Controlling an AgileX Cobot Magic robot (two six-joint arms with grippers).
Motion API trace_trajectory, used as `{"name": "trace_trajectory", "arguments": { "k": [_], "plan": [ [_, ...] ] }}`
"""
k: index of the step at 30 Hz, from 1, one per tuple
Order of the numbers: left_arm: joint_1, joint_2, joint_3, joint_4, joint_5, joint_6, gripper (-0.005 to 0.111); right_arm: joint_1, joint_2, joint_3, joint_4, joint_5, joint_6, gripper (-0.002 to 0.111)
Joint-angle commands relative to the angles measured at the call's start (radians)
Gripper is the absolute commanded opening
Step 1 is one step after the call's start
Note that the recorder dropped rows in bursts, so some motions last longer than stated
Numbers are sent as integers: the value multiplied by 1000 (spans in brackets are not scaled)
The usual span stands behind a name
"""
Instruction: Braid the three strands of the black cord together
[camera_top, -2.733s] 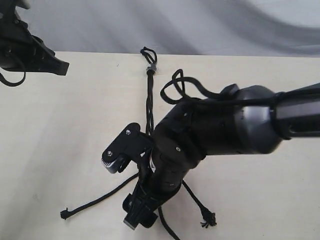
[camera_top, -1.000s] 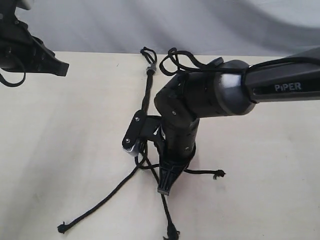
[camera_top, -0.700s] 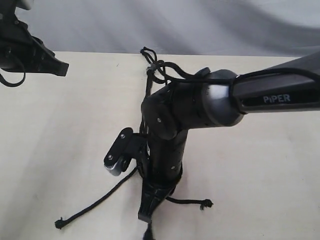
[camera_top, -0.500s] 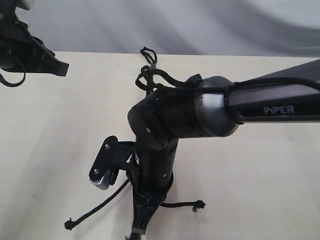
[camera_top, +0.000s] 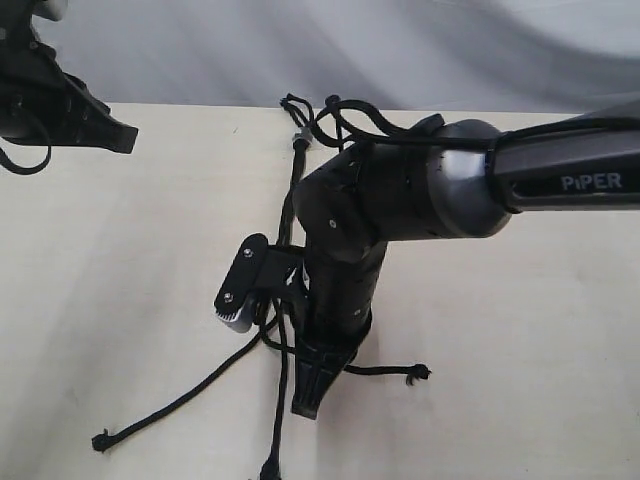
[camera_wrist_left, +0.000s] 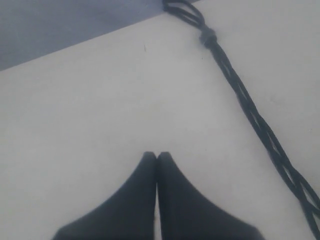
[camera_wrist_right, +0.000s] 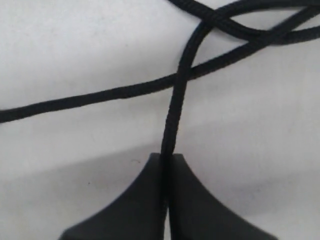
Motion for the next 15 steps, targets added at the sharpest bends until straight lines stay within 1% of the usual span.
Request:
{"name": "trace_trajectory", "arguments": {
  "k": [1,3,7,9,11,15],
  "plan": [
    [4,-6,6,-9,-2,-7,0,-9,23,3,-15,-36,49,13],
    [4,-6,5,-12,-2,-7,0,-9,37,3,-19,-42,58,27],
    [4,-6,5,-12,-2,-7,0,-9,40,3,-20,-55,58,69],
    [4,-6,5,-12,3,-7,0,-9,24,3,-26,-64,58,84],
    [4,-6,7,-18,9,-7,0,-11,-4,3,-38,-64,58,90],
    [4,-6,7,-53,29,-7,0,-37,-106,3,-56,-70,73,91]
  ]
}}
